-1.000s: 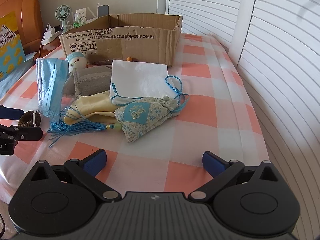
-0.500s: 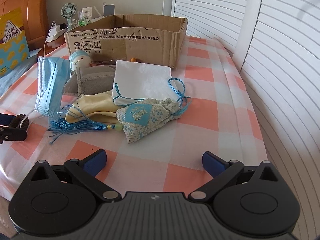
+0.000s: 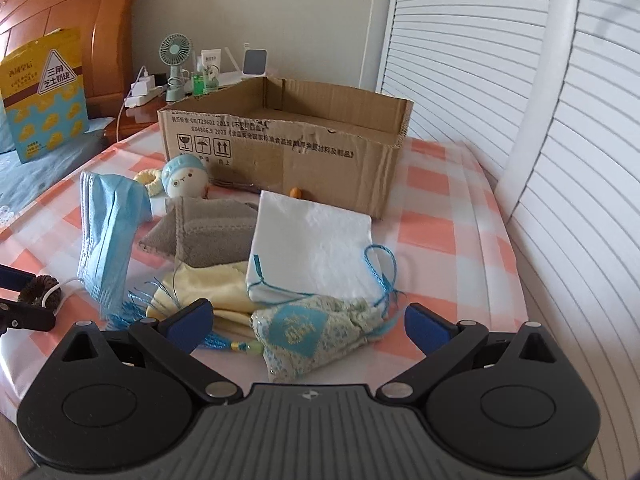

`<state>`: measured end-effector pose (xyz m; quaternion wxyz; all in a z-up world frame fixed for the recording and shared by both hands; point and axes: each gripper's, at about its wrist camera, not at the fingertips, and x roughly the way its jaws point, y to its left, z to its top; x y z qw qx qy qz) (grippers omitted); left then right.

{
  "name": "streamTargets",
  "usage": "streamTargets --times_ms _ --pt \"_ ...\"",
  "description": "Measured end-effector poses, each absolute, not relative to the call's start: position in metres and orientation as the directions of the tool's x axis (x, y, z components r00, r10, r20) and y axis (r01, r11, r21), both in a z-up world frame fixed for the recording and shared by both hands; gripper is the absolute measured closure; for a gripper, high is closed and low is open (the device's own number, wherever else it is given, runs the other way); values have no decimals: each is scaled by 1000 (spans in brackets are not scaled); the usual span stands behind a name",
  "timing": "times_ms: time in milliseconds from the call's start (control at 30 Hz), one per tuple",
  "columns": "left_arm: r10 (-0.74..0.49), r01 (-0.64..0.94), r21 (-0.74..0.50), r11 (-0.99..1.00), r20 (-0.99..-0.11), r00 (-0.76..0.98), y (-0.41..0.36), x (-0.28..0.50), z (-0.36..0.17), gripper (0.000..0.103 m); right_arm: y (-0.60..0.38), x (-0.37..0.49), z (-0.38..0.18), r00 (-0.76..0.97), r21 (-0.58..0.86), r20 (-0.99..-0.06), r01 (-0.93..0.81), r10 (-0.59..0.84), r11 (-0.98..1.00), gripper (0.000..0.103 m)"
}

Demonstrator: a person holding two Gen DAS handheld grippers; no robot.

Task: Organize soft objects
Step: 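Move the left tool to the brown hair tie while the right tool approaches the blue floral sachet, then close the left gripper on the brown hair tie while the right gripper grasps the sachet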

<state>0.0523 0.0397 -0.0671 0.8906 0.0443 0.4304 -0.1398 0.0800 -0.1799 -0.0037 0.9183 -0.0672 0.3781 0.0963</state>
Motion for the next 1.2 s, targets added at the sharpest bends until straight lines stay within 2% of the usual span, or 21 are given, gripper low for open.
streamTargets --times_ms 200,367,667,767,933,1033,1100,1167,1200 --pt "-221 301 -44 953 -781 585 40 49 -66 58 -175 93 -15 663 -15 -728 -266 172 964 0" --pt "-236 336 -36 941 -783 575 42 42 -64 43 -176 82 -18 643 2 -743 -277 186 961 0" --pt "-228 379 10 925 -784 577 42 44 -68 44 -177 78 -18 653 -29 -741 -268 159 963 3" --pt "-239 375 -8 927 -783 575 43 44 -69 45 -176 82 -20 648 -36 -747 -267 152 963 10" --pt "-242 369 -17 929 -782 574 45 44 -69 45 -172 73 -17 640 -67 -758 -273 129 960 32" --pt "-247 372 -20 928 -781 574 46 44 -69 45 -174 64 -14 630 -60 -767 -263 124 963 35" --pt "-249 374 -21 927 -780 574 47 44 -69 48 -178 60 -13 625 -39 -768 -261 138 964 38" --pt "-254 377 -24 926 -777 576 47 44 -69 58 -179 59 -10 622 -27 -770 -251 140 968 43" --pt "-256 379 -24 925 -776 576 46 44 -69 58 -180 59 -9 616 -13 -773 -252 150 968 43"
